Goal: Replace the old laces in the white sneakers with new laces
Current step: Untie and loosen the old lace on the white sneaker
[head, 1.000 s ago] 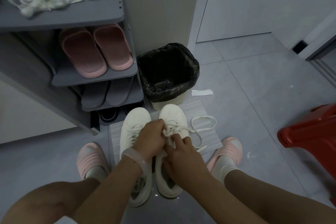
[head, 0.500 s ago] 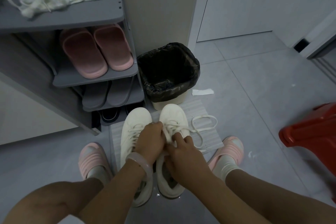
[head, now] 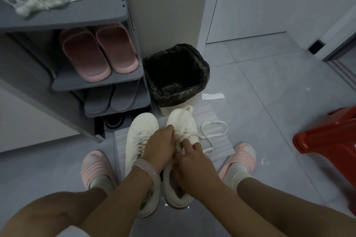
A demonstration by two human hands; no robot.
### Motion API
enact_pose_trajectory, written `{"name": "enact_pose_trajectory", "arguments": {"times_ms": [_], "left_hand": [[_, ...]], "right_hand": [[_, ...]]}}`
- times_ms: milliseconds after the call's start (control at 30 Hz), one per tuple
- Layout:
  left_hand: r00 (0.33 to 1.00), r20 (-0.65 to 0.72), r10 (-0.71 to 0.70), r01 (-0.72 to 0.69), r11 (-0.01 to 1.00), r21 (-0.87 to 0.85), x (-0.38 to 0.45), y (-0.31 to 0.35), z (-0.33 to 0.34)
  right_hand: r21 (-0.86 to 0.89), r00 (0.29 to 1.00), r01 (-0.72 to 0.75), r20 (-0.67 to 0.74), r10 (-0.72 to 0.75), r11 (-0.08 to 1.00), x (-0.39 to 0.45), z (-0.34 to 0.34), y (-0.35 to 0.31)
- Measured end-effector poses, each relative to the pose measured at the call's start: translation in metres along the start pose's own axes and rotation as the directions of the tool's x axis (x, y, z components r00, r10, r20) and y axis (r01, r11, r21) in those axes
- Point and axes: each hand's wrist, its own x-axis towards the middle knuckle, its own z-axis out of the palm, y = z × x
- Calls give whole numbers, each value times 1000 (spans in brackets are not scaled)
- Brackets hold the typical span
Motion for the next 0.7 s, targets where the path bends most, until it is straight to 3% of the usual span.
{"name": "enact_pose_trajectory", "arguments": {"times_ms": [100,167,233,300,400,467,600,700], "left_hand": [[960,-278,21,-56,991,-118,2,9,-12],[848,-524,-80,-93,951,-295,5,17,-39],[748,-652,-122,-179,909,-376,9,18,-62],[796,-598,-89,-158,924,-347,10,17,-65],[971,-231,-69,15,974,-225,6,7,-35],[998,-29,-64,60,992,-109,2,-1,-14],[999,-14,-36,35,999,-18,2,0,-1],[986,-169,-11,-1,998,-68,3,7,-11]], "right_hand": [[34,1000,-7,23,6,999,-1,-1,3],[77,1000,-12,17,11,997,-1,-3,2],[64,998,-21,55,18,998,0,-7,0],[65,994,-2,106,-5,998,-1,-9,0],[71,999,-15,52,11,997,-1,-4,0],[78,998,-3,66,-2,997,-2,-3,0],[-9,1000,-2,30,2,1000,0,-5,-1],[6,997,-10,80,9,1000,-1,-6,0]]}}
